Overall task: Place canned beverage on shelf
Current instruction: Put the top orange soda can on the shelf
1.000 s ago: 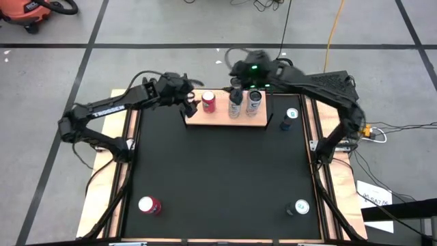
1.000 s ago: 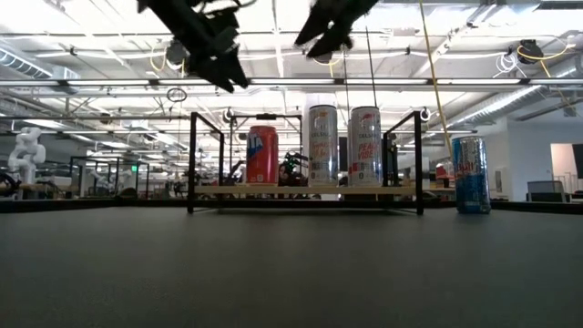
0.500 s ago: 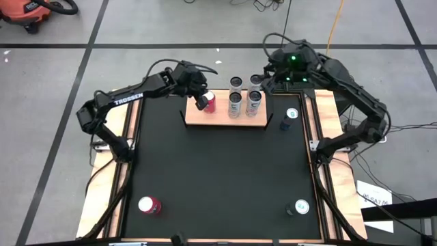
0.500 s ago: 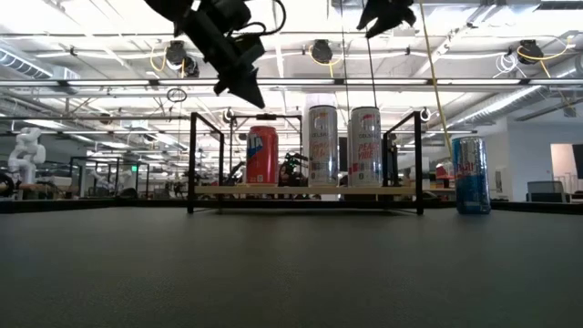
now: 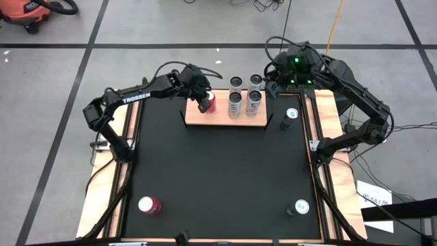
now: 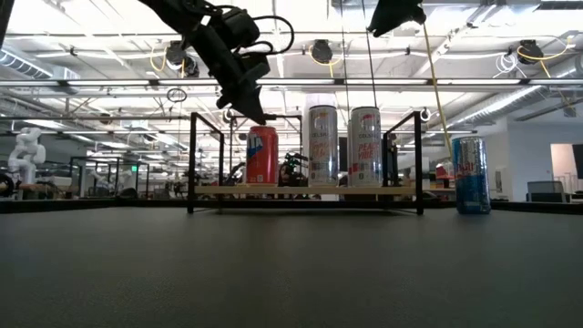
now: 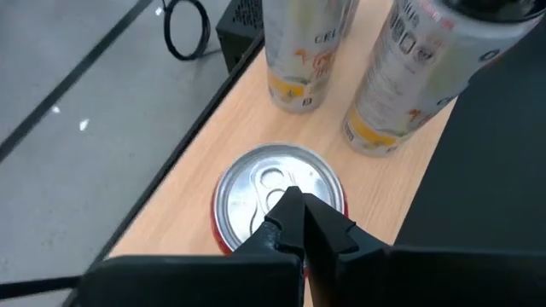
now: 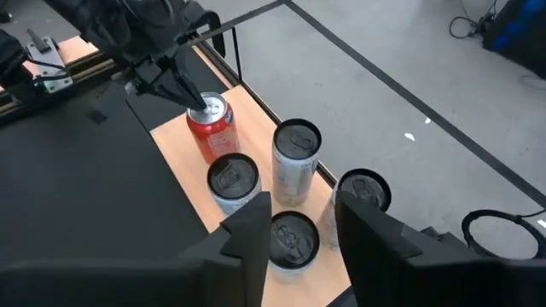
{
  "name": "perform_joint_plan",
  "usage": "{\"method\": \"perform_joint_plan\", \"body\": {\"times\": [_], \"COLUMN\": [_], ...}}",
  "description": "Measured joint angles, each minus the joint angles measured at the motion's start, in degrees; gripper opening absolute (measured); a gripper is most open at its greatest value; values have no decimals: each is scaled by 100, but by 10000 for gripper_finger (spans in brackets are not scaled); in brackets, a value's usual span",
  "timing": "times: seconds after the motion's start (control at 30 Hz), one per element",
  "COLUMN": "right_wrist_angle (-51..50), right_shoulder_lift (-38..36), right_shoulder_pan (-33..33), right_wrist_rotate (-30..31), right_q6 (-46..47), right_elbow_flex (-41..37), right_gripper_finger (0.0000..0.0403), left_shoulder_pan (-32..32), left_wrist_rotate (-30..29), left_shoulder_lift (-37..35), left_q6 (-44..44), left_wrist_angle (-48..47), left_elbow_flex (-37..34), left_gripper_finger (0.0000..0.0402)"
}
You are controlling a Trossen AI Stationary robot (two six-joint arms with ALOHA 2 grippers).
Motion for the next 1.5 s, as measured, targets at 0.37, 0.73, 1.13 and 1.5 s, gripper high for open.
{"method": "perform_joint_plan", "body": {"times": [0.37,0.73,1.13,1.5], "right_wrist_angle": [-3,-6,-4,-74], "right_shoulder_lift": [0,2,2,2], "right_shoulder_pan": [0,0,-2,-2], "right_wrist_rotate": [-1,-3,-3,-2], "right_q6": [-14,-99,-177,-160], "right_elbow_flex": [0,0,0,0], "right_gripper_finger": [104,104,104,104], "left_shoulder_pan": [-2,81,30,0], "left_wrist_rotate": [-64,-273,-275,-221], "left_shoulder_lift": [244,377,366,370], "left_q6": [-458,-549,-268,-266], "left_wrist_angle": [450,985,249,-578], "left_elbow_flex": [10,-11,611,605], "left_gripper_finger": [0,0,0,0]}}
